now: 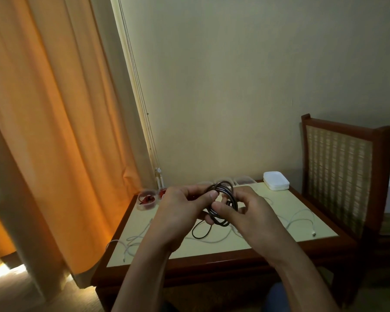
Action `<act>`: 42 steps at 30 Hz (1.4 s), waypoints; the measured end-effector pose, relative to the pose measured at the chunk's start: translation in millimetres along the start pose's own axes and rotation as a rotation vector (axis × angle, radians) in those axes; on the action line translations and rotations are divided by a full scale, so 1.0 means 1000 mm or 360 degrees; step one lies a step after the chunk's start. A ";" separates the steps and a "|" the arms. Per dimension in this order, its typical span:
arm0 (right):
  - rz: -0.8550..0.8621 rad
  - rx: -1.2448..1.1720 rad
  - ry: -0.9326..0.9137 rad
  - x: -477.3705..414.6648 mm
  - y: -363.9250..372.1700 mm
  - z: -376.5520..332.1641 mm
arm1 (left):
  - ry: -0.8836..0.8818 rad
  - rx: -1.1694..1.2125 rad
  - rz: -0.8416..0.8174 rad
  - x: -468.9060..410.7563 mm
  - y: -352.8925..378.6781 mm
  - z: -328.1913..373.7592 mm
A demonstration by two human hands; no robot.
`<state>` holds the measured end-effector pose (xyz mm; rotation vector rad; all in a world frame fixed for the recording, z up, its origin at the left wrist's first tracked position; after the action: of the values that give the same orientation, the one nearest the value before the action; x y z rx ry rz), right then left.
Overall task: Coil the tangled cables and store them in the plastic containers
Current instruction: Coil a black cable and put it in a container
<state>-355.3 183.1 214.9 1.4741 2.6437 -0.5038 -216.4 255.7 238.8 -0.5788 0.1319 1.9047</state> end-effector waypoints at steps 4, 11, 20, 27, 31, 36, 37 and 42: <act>0.0291 0.0234 -0.0095 -0.003 -0.002 0.001 | 0.0020 -0.0052 0.0069 0.000 0.000 -0.003; 0.1087 0.0646 -0.0529 0.012 -0.003 -0.003 | 0.0023 -0.0030 0.0205 0.001 0.002 -0.006; 0.0789 0.0589 -0.0366 -0.004 -0.002 0.008 | 0.0154 -0.0500 0.0347 -0.002 0.000 -0.011; 0.0687 0.0269 -0.0276 -0.008 -0.013 0.013 | 0.0178 -0.0405 0.0484 -0.005 -0.003 -0.020; 0.0542 -0.0247 -0.0092 -0.011 -0.005 0.027 | 0.0085 -0.0004 0.0459 -0.004 0.003 -0.029; 0.0591 -0.0355 -0.0001 -0.023 0.004 0.049 | -0.0097 0.0248 0.0468 -0.009 0.007 -0.058; 0.0588 -0.0343 0.0007 -0.028 0.004 0.053 | -0.0127 0.0241 0.0468 -0.012 0.006 -0.065; 0.0480 -0.0116 0.0038 -0.061 0.004 0.078 | -0.0219 0.0025 0.0408 -0.028 -0.004 -0.101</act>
<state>-326.7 111.0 153.6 1.8200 2.3645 -0.3604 -171.6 198.4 163.9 -0.4345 0.1372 2.1836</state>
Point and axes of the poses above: each hand's wrist, its own x-axis away from the middle knuckle, its own y-axis out of the palm, z = x × y, the point moved 4 cm from there along -x, towards the middle knuckle, and after that the axes turned 10 degrees about y, right-handed, at the moved point
